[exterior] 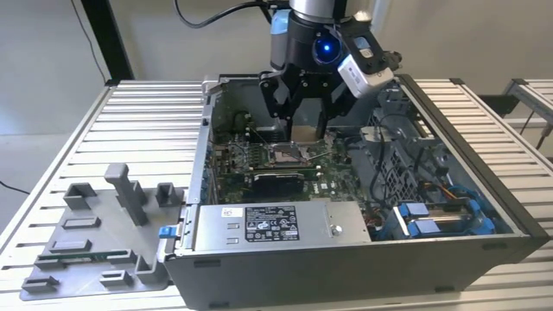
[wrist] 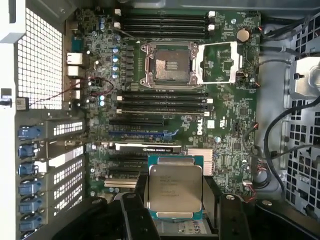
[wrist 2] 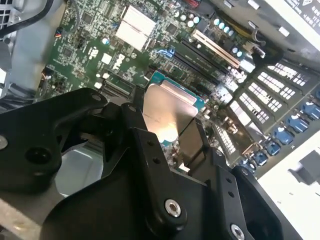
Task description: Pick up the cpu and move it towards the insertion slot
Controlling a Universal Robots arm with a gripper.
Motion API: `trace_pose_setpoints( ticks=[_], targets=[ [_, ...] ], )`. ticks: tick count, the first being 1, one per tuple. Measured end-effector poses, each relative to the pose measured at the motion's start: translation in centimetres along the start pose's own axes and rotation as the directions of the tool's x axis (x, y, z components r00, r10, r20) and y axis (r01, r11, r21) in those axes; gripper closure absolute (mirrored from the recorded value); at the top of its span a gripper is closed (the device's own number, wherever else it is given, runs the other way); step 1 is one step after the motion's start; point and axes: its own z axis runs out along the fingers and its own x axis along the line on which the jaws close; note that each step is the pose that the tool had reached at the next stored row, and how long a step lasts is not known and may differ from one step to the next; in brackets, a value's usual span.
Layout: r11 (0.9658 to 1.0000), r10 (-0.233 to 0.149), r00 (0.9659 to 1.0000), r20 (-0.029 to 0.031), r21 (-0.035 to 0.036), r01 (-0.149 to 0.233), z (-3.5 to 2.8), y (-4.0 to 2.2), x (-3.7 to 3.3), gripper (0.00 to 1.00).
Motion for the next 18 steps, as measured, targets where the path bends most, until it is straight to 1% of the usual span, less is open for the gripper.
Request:
trace_pose_setpoints(
  ticks=[15,18],
  targets=[
    [1.0,0.007,1.0,0.0001,-0.0001,-0.007,0.11,3.07,0.58,1.0],
    [1.0,0.007,1.0,0.0003,-0.0001,-0.007,0.16,3.89,0.61,1.0]
  ],
)
